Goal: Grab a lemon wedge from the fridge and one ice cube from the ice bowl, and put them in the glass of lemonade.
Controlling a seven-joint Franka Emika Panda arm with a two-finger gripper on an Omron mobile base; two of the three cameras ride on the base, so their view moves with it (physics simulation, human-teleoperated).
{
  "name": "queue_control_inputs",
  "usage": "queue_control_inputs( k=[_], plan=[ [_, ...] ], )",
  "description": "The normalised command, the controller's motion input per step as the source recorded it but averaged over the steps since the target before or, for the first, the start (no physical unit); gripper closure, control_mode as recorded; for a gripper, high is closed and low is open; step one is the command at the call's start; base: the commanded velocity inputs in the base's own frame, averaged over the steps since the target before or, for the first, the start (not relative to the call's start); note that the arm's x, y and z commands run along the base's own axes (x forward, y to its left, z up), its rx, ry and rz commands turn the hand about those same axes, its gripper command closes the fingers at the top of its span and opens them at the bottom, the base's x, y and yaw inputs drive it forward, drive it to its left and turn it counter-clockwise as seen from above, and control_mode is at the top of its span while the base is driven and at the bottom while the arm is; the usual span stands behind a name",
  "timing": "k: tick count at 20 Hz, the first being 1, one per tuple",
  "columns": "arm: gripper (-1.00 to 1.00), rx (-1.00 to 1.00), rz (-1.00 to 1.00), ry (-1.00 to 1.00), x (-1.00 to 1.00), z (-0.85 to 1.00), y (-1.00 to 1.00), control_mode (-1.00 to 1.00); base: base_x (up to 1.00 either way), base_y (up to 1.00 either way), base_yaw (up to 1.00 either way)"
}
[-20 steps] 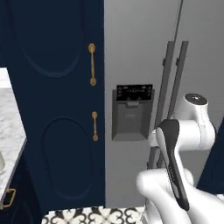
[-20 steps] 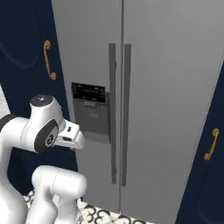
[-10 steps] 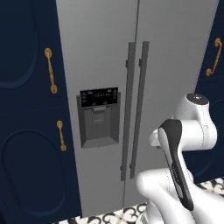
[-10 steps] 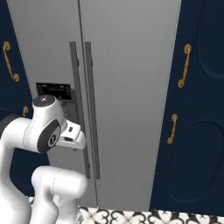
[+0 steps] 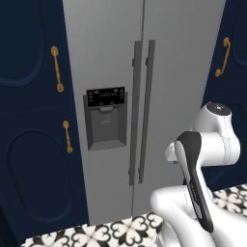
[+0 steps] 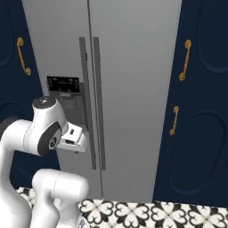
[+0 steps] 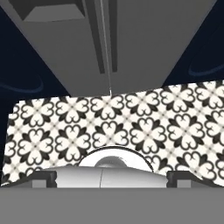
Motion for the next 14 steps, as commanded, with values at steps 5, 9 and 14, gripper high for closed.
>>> queue_control_inputs(
  k=[5, 9, 14],
  plan=[
    [-1.00, 0.00, 0.00, 0.00, 0.00, 0.00, 0.00, 1.00, -0.04, 0.01, 0.00],
    [-1.00, 0.00, 0.00, 0.00, 0.00, 0.00, 0.00, 1.00, 0.00, 0.00, 0.00],
    [-1.00, 0.00, 0.00, -0.06, 0.00, 0.00, 0.05, -1.00, 0.00, 0.00, 0.00]
  ],
)
